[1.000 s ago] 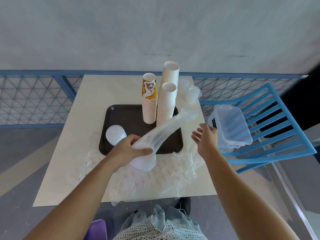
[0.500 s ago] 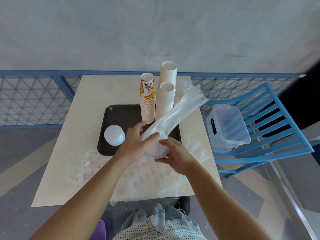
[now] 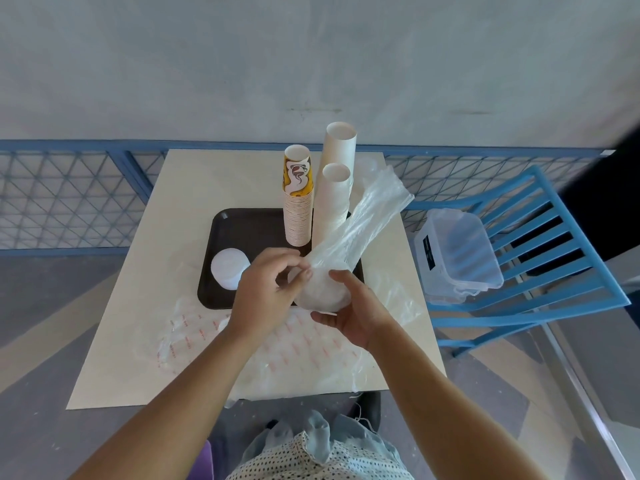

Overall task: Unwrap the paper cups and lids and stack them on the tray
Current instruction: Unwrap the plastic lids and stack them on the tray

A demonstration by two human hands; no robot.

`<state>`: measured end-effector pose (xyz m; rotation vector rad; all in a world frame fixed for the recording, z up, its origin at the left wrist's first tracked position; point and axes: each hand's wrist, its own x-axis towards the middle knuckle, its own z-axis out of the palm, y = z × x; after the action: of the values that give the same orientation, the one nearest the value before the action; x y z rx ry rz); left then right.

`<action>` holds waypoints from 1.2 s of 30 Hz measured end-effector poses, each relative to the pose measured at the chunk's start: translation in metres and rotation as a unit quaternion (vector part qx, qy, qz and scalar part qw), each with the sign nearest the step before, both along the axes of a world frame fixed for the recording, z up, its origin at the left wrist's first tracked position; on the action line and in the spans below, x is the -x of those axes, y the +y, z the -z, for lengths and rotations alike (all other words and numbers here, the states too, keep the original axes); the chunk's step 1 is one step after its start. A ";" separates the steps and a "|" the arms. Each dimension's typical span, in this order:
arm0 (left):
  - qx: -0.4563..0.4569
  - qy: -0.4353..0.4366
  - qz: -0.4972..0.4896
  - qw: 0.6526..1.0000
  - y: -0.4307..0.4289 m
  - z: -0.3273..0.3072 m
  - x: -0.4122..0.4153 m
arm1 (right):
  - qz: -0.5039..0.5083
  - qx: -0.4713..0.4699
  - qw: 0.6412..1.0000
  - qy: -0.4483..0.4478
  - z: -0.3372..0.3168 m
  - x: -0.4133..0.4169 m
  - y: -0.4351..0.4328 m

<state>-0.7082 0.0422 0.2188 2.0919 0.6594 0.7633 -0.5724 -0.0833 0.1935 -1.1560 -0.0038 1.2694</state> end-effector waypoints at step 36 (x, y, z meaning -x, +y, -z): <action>0.539 0.078 -0.050 0.837 -0.009 -0.009 -0.032 | -0.021 -0.008 0.995 -0.101 -0.022 -0.003 0.009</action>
<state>-0.6765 0.0337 0.2278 1.0682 0.9930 0.1485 -0.5699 -0.0746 0.2159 -1.2711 -0.1888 1.1831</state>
